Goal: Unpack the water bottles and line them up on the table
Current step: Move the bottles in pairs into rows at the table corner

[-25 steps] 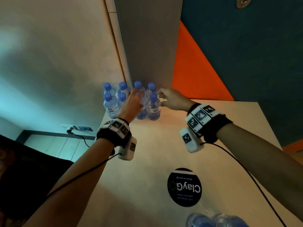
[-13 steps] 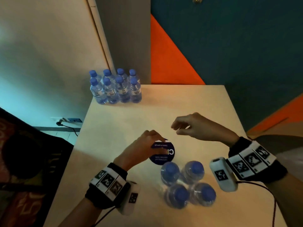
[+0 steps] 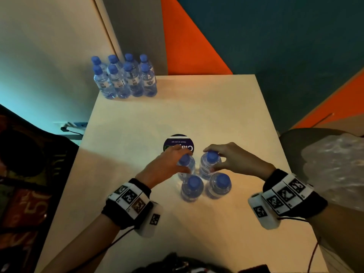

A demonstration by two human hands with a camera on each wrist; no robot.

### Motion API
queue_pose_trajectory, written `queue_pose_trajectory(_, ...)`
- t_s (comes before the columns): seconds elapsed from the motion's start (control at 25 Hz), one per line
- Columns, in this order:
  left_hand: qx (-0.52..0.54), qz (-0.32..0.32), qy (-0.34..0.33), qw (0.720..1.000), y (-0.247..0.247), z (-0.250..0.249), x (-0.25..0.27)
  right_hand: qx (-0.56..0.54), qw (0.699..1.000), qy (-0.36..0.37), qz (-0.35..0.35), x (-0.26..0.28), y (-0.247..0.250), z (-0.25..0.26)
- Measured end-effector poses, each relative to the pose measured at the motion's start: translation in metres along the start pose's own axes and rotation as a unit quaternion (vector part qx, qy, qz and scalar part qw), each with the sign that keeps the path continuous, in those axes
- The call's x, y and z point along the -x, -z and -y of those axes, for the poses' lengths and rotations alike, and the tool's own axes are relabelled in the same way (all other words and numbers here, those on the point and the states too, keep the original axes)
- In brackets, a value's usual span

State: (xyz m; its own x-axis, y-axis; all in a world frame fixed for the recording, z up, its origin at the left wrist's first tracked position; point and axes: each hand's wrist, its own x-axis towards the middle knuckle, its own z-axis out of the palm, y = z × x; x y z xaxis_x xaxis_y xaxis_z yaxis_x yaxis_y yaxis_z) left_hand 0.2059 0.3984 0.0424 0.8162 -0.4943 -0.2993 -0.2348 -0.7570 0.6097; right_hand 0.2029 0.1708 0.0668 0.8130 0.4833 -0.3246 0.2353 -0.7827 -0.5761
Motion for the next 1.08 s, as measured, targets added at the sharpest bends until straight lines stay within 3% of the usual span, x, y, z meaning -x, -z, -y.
queue_pose_trajectory(0.12, -0.03, -0.031, -0.003, 0.999, 0.002, -0.004, -0.006, 0.03, 0.999, 0.01, -0.033, -0.005, -0.004, -0.004)
queue_pose_trajectory(0.28, -0.044, -0.046, 0.003, 0.998, 0.027, -0.007, -0.019, 0.058, 0.998, 0.011, -0.019, -0.017, 0.008, -0.003)
queue_pose_trajectory(0.52, -0.103, -0.088, 0.01, 0.991, 0.089, 0.016, -0.088, 0.056, 0.998, 0.014, -0.032, -0.058, 0.049, 0.006)
queue_pose_trajectory(0.8, -0.218, -0.097, 0.047, 0.97, 0.149, 0.065, -0.193, 0.058, 0.995, -0.005, -0.081, -0.159, 0.1, 0.019)
queue_pose_trajectory(1.08, -0.196, -0.126, 0.085, 0.969, 0.196, 0.111, -0.257, 0.07, 0.991, -0.044, -0.104, -0.28, 0.117, 0.008)
